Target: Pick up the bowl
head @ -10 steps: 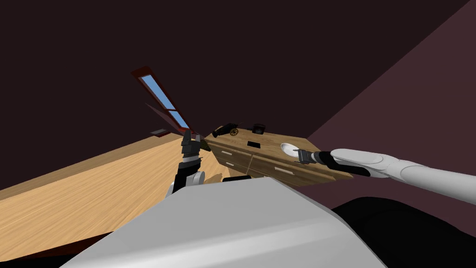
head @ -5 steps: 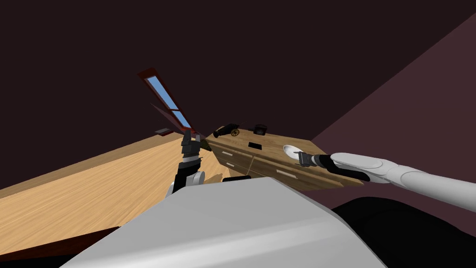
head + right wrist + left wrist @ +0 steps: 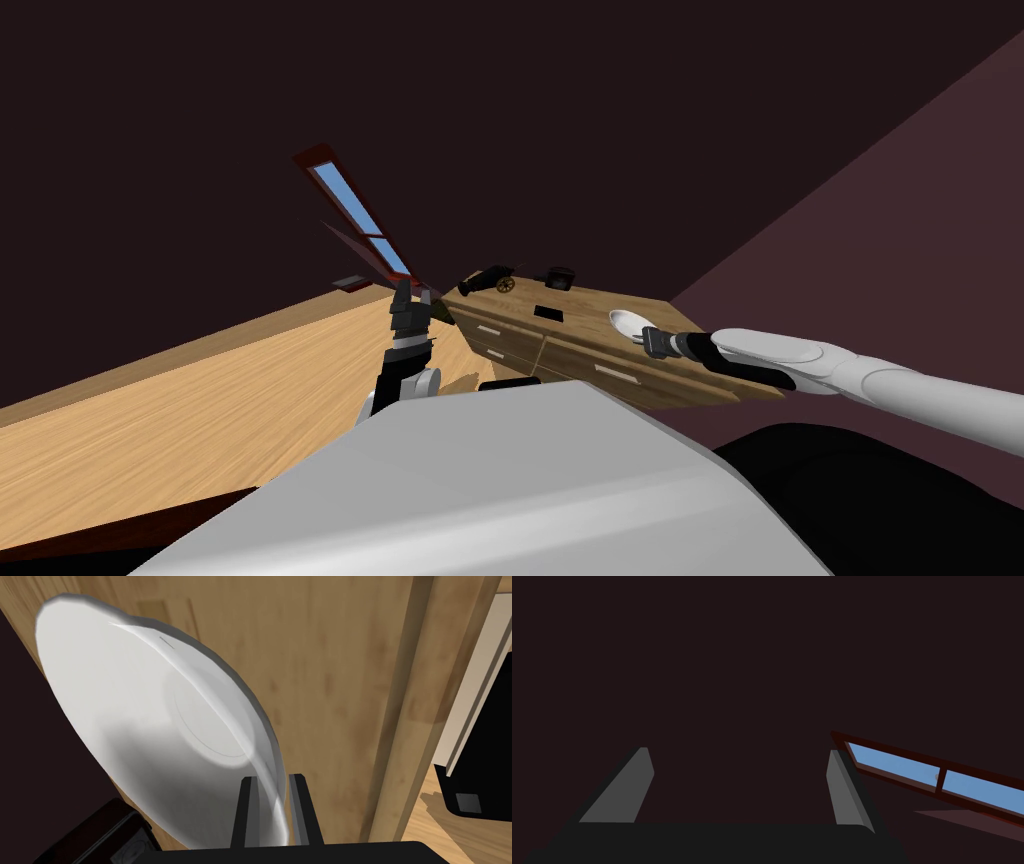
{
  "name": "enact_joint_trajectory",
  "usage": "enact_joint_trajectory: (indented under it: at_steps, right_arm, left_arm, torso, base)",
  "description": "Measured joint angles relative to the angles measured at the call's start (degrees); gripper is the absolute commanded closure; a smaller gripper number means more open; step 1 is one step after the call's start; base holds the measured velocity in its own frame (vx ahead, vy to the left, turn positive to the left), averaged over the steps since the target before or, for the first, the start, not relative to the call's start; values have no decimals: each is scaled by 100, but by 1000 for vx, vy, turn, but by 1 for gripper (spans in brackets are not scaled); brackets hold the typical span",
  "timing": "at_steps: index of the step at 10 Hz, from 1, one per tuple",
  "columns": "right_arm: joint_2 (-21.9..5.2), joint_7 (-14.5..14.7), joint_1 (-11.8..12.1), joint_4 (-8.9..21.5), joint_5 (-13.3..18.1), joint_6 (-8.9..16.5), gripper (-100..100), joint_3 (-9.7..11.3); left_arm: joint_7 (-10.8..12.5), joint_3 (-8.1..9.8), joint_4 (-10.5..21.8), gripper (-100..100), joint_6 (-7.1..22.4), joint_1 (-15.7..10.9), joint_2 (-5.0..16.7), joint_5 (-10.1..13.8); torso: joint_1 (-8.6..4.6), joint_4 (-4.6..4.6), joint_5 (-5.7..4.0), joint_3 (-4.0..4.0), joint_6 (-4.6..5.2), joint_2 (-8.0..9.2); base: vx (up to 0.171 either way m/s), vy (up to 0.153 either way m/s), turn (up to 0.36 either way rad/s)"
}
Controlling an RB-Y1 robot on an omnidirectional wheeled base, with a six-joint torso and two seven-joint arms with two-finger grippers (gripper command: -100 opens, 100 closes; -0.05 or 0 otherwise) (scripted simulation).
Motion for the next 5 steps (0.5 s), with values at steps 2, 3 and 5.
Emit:
enact_joint_trajectory:
  at_steps: [2, 3, 5]
  right_arm:
    - [1, -1, 1, 0, 0, 0, 100, 1]
    - [-86, -33, -94, 21, -4, -68, 100, 15]
    - [-177, -42, 74, -43, -64, -105, 0, -155]
  left_arm:
    - [0, 0, 0, 0, 0, 0, 0, 0]
    - [0, 0, 0, 0, 0, 0, 0, 0]
    - [0, 0, 0, 0, 0, 0, 0, 0]
  torso:
    - [2, 1, 2, 1, 0, 1]
    - [7, 3, 8, 8, 5, 13]
    - [10, 4, 8, 10, 1, 15]
  base:
    - [-19, 3, -66]
    - [-49, 8, -78]
    - [-10, 1, -6]
